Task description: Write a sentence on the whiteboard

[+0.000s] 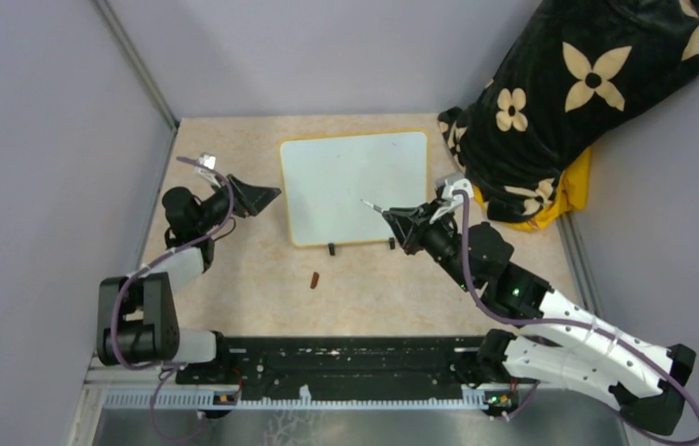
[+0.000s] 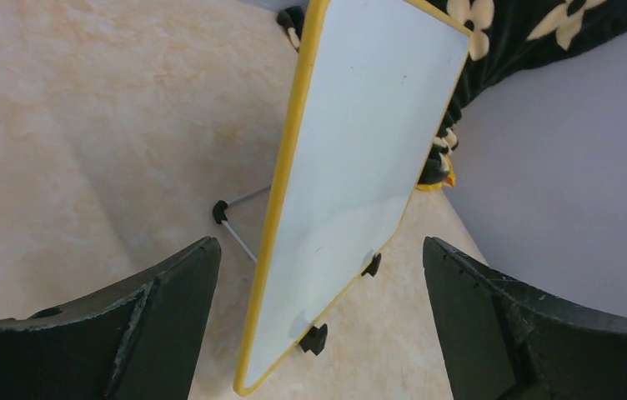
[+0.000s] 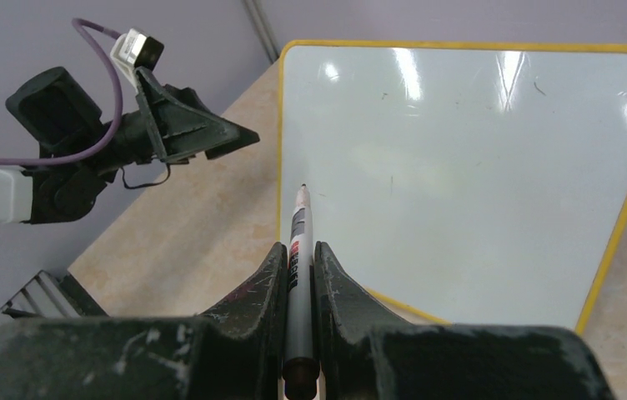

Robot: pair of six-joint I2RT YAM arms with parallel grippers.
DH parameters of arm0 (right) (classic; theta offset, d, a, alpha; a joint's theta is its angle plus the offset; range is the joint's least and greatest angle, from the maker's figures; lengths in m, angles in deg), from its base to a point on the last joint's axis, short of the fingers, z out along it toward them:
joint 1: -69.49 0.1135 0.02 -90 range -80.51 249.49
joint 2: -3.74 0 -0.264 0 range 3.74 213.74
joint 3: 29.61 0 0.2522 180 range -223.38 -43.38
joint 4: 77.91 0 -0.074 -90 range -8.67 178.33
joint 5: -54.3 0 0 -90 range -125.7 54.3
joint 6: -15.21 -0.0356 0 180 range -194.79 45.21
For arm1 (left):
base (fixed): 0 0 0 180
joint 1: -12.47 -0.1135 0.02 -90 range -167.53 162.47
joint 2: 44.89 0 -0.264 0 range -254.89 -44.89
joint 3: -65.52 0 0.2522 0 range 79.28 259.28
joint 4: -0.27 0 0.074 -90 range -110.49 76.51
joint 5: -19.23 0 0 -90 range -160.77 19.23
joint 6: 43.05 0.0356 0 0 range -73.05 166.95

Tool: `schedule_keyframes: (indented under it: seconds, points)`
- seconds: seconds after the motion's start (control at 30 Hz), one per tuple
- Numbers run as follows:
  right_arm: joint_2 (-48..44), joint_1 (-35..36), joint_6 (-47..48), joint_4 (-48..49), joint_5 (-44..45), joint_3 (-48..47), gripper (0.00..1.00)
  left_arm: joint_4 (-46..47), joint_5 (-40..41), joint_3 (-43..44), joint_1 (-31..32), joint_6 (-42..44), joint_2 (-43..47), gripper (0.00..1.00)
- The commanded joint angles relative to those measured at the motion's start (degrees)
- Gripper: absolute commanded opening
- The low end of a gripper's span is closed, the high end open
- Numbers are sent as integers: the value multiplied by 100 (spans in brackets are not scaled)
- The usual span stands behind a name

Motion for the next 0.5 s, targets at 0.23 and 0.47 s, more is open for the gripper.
schedule_keyframes:
  seconds: [0.23,0.47]
  points:
    - [281,44,-283,1115,-255,161,0,3044,-2071,185,-15,-1422,-1734,85]
    - [779,45,-377,1418,-340,-19,0,4188,-2184,361,-15,-2116,-2527,75]
